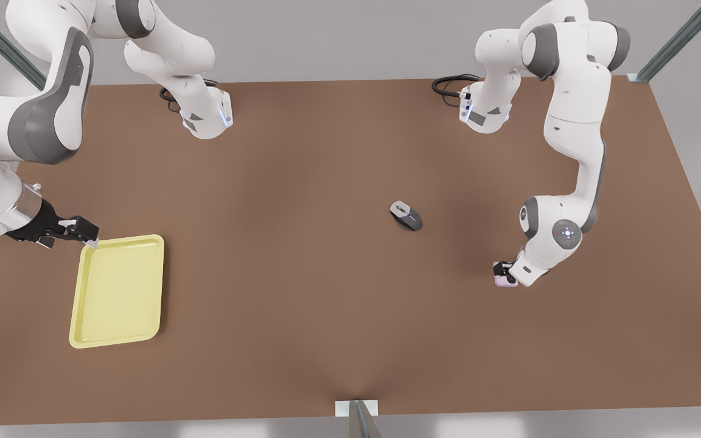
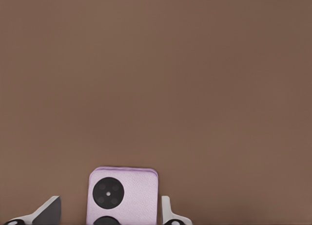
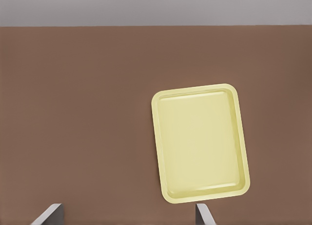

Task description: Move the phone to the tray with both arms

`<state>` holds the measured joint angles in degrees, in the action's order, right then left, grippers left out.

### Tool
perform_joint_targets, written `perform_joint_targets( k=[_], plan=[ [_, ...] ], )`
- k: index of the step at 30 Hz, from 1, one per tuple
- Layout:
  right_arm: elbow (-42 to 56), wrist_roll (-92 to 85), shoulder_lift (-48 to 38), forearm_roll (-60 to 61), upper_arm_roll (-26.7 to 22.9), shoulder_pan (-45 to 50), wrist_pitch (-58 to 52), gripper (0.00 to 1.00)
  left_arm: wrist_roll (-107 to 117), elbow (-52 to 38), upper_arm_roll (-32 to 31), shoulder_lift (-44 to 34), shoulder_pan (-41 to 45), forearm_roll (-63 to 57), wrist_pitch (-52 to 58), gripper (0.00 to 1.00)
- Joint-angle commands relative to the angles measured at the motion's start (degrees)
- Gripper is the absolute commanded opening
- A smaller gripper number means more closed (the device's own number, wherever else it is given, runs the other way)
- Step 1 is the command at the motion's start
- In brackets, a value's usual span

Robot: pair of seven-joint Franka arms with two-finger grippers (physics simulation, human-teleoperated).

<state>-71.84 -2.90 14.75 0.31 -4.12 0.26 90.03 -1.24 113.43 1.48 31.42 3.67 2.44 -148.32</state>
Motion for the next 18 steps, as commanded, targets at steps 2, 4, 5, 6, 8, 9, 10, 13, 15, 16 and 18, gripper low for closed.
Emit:
perform_joint_targets(
  k=[2, 4, 5, 6, 8, 9, 10, 13, 15, 16, 18],
  plan=[
    [0.0, -0.3, -0.1, 0.0, 0.0, 0.1, 0.0, 1.00, -4.4, 0.1, 0.0, 0.2, 0.0, -0.1, -0.6, 1.00],
    [0.0, -0.3, -0.1, 0.0, 0.0, 0.0, 0.1, 1.00, -4.6, 0.2, 0.0, 0.5, 0.0, -0.1, -0.5, 1.00],
    [0.0, -0.3, -0.1, 0.0, 0.0, 0.1, 0.1, 1.00, -4.6, 0.2, 0.0, 0.8, 0.1, -0.1, -0.5, 1.00],
    [0.0, -0.3, -0.1, 0.0, 0.0, 0.0, 0.1, 1.00, -4.6, 0.2, 0.0, 1.3, 0.0, -0.1, -0.5, 1.00],
    [-0.1, -0.3, -0.1, 0.0, 0.0, 0.1, 0.1, 1.00, -4.6, 0.2, 0.0, 1.8, 0.1, 0.0, -0.5, 1.00],
    [-0.1, -0.3, -0.1, 0.0, 0.0, 0.1, 0.1, 1.00, -4.6, 0.2, -0.1, 2.1, 0.2, -0.1, -0.5, 1.00],
    [0.0, -0.3, -0.1, 0.0, 0.0, 0.1, 0.1, 1.00, -4.6, 0.2, -0.1, 2.1, 0.2, -0.1, -0.5, 1.00],
    [0.0, -0.3, 0.0, 0.0, 0.0, 0.1, 0.1, 1.00, -4.5, 0.2, -0.1, 2.6, 0.2, -0.1, -0.5, 1.00],
    [-0.1, -0.3, 0.0, 0.0, 0.0, 0.1, 0.4, 1.00, -4.5, 0.1, -0.1, 2.6, 0.2, -0.1, -0.1, 1.00],
    [-0.1, -0.3, 0.0, 0.0, 0.0, 0.0, 0.4, 1.00, -4.5, 0.1, -0.1, 2.6, 0.2, 0.0, 0.0, 1.00],
    [0.0, -0.3, 0.0, 0.0, 0.0, 0.1, 0.4, 1.00, -4.4, 0.2, -0.1, 2.8, 0.2, 0.0, 0.0, 0.94]
  ],
)
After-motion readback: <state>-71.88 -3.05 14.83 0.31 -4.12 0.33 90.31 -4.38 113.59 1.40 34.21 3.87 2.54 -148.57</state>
